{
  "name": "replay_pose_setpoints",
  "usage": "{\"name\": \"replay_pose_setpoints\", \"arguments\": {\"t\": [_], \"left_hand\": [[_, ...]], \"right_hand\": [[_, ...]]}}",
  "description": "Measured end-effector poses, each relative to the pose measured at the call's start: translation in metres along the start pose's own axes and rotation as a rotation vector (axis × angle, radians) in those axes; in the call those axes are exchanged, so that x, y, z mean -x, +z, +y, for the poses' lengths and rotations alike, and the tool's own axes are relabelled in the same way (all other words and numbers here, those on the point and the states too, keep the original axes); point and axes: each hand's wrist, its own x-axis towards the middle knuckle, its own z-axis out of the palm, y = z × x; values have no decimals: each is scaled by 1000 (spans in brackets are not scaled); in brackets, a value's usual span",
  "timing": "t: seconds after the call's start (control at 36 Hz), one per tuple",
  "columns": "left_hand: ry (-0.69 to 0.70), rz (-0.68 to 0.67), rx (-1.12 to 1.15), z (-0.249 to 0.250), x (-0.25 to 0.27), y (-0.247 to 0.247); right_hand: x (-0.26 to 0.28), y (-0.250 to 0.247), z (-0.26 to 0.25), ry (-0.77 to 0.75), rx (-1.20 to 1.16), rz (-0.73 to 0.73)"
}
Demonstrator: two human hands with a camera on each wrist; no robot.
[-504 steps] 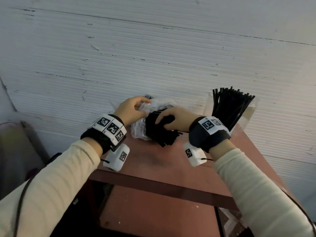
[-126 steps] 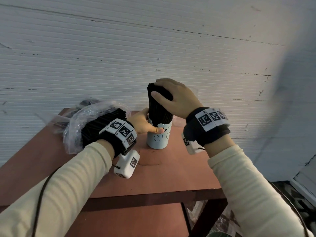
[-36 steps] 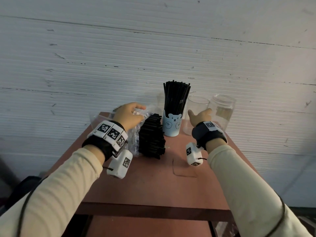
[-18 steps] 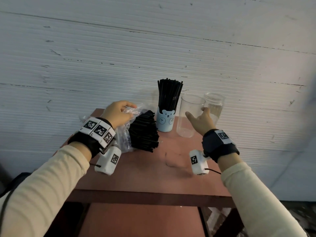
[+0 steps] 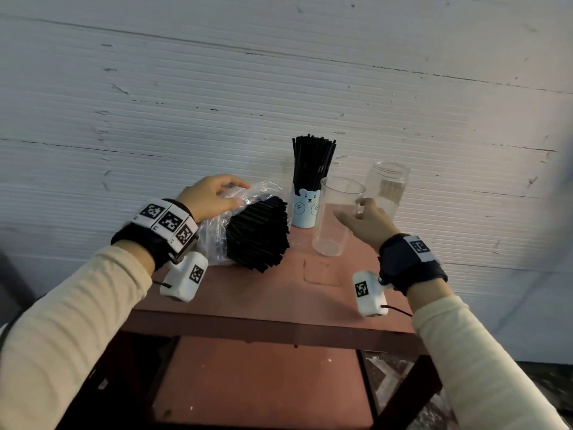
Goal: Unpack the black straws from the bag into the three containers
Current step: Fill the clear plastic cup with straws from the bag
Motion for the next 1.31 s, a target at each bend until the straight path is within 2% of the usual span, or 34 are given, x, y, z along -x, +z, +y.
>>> {"name": "replay_pose_setpoints", "arguments": {"t": [0.14, 0.22, 0.28, 0.33, 0.42, 0.47, 0.53, 0.64, 0.75, 0.86, 0.94, 1.14, 1.31], "left_hand": [[69, -86, -16, -9, 5, 1], [95, -79, -74, -14, 6, -1], [77, -58, -100, -17, 8, -5], [67, -28, -127, -19, 7, -7], [60, 15, -96, -23, 5, -9], [53, 56, -69, -22, 3, -9], [61, 99, -62, -24, 2, -10], [100, 190, 24, -24, 2, -9], [58, 284, 97, -22, -4, -9], [89, 316, 86, -19, -8, -12], [96, 314, 77, -18, -11, -16], [76, 290, 44, -26, -15, -20], [86, 291, 33, -29, -14, -19]], "right_hand": [[1, -1, 0, -8, -8, 6], [3, -2, -4, -103, -24, 124], [6, -2, -11, -237, 67, 285], [11, -2, -22, -438, 126, 419], [13, 6, -41, -698, 197, 491], [12, 20, -56, -794, 199, 398], [10, 39, -71, -844, 207, 230], [2, 82, -95, -794, 344, -88], [-9, 116, -111, -679, 587, -232], [-21, 134, -116, -604, 723, -255], [-26, 137, -115, -588, 683, -282], [-29, 137, -109, -656, 660, -384], [-30, 133, -110, -675, 562, -332]]}}
